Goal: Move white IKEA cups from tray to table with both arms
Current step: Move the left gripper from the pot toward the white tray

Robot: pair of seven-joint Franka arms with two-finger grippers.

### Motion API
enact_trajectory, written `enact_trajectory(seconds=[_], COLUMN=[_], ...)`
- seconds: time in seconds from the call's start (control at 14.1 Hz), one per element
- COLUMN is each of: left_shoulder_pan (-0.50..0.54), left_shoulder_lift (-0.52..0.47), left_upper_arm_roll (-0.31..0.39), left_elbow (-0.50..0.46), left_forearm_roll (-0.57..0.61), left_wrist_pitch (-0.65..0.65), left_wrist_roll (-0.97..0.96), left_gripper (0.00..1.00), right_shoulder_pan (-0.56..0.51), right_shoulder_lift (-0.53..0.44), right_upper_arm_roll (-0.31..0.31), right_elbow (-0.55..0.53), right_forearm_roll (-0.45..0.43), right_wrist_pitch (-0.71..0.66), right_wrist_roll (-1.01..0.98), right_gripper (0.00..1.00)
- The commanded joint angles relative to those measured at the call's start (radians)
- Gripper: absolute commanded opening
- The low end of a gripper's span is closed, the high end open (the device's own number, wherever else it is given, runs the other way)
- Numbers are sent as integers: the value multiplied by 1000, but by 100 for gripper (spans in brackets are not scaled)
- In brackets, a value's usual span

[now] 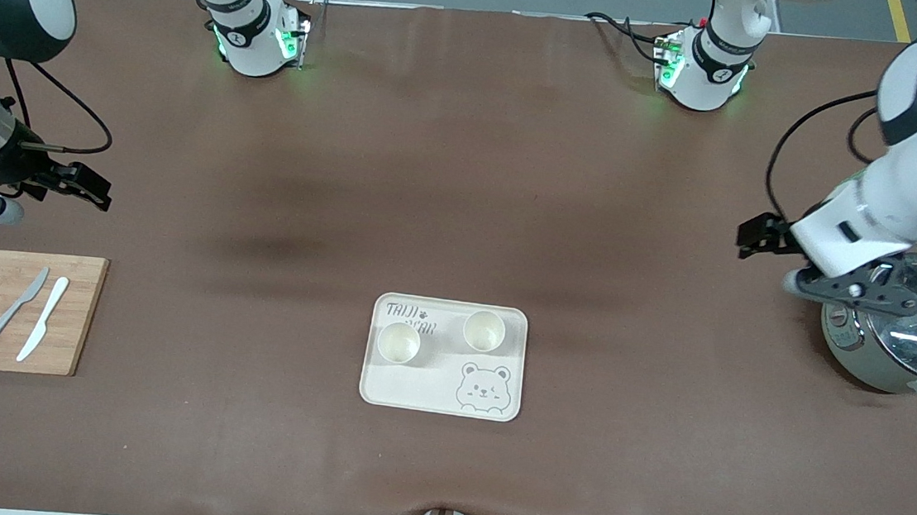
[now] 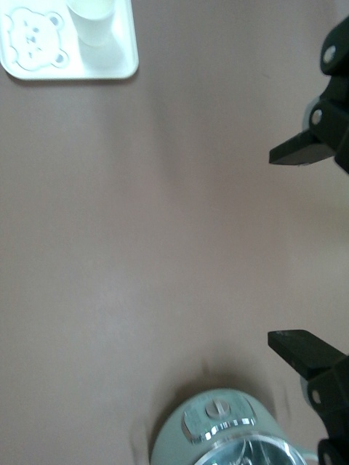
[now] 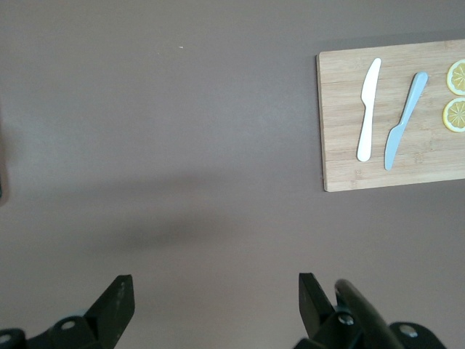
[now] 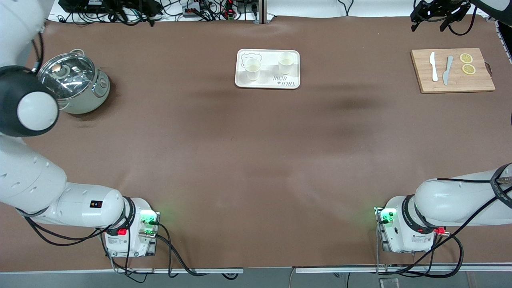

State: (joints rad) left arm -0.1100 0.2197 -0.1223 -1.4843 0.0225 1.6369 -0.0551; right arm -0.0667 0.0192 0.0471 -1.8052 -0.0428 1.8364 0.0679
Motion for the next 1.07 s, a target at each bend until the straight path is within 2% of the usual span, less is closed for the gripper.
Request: enact_trajectory(seconds=[0.0,0.36,0.71,0.99], left_shoulder_pan=[-63,-152,-337,-404], left_shoulder_lift=[122,268,401,477], left_upper_arm_roll=[1,13,140,151], left_elbow=[117,235,315,351], left_forearm_roll=[20,20,17,10], left_wrist_pitch=[-12,50,115,193], left_wrist_roll=[-74,-158,-221,-316], left_gripper=[100,100,100,100], right_shoulder_pan=[11,11,10,10], right_shoulder_lift=[-1,1,1,1], right_upper_arm_roll=[0,0,0,0], right_elbow=[7,10,18,18], right_forearm_roll=[21,21,21,21], right_wrist_pitch=[1,0,-2,-3], right_wrist_roll=[3,3,3,3], right_gripper=[100,100,100,100])
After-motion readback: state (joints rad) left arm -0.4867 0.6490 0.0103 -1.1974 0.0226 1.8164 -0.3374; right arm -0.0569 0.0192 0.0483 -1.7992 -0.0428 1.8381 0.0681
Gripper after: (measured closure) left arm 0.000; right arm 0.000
